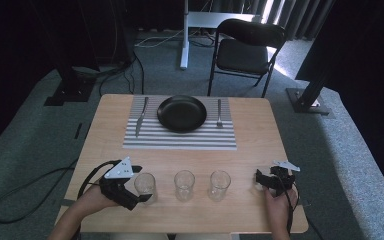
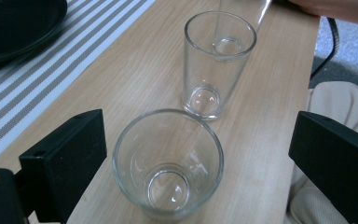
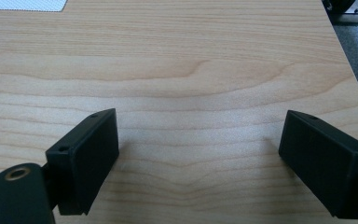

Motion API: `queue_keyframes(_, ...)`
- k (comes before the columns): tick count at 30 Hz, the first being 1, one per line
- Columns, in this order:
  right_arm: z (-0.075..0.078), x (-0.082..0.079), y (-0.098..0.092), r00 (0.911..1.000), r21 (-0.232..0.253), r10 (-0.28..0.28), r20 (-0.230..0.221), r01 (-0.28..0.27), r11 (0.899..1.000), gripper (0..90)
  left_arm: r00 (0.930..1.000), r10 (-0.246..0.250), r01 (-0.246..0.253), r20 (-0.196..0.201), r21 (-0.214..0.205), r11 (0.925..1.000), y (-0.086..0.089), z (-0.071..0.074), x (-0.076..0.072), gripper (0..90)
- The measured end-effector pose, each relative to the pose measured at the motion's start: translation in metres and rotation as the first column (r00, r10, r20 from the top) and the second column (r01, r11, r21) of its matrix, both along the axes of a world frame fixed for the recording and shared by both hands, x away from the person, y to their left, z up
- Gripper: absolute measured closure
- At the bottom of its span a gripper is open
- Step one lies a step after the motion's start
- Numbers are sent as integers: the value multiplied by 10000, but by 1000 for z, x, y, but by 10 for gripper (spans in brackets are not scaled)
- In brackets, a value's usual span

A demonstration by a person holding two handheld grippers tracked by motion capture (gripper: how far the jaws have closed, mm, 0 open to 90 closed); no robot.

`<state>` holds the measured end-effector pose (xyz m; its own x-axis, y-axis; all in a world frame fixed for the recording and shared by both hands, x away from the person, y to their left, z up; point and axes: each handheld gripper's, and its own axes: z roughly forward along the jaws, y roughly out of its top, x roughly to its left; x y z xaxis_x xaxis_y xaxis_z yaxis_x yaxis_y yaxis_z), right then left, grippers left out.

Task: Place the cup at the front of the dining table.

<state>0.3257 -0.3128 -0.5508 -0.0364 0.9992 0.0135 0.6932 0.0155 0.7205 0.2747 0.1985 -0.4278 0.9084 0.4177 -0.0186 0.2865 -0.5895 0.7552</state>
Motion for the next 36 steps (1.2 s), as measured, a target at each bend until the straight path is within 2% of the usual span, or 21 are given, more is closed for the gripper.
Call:
queue_keyframes(3,0,0,0,10000,3,3,0,-3,10000,115,9998,-142,143,-124,64,9999,-6,-1,3,45)
queue_keyframes(7,0,0,0,10000,7,-3,-3,3,10000,115,9998,-207,206,18,203,9996,-14,-2,5,45)
queue_keyframes(14,0,0,0,10000,9,-2,-4,2,10000,115,9986,-485,489,-191,261,9985,-26,-1,14,45)
queue_keyframes(19,0,0,0,10000,2,3,0,-3,10000,115,9970,-704,718,-308,459,9964,-40,-2,19,45)
queue_keyframes(22,0,0,0,10000,4,4,1,-4,10000,115,9973,-669,688,-317,638,9956,-47,-2,21,45)
queue_keyframes(23,0,0,0,10000,3,5,0,-5,10000,115,9978,-592,614,-292,812,9948,-49,-2,23,45)
queue_keyframes(26,0,0,0,10000,3,15,5,-15,10000,115,9971,-594,634,-473,895,9940,-54,-2,27,45)
queue_keyframes(34,0,0,0,10000,6,16,1,-16,10000,115,9934,-965,1032,-615,1160,9879,-71,0,30,45)
queue_keyframes(35,0,0,0,10000,8,17,1,-17,10000,115,9917,-1096,1179,-672,1356,9837,-76,0,31,45)
queue_keyframes(36,0,0,0,10000,11,16,2,-16,10000,115,9927,-1053,1128,-585,1442,9831,-78,-1,32,45)
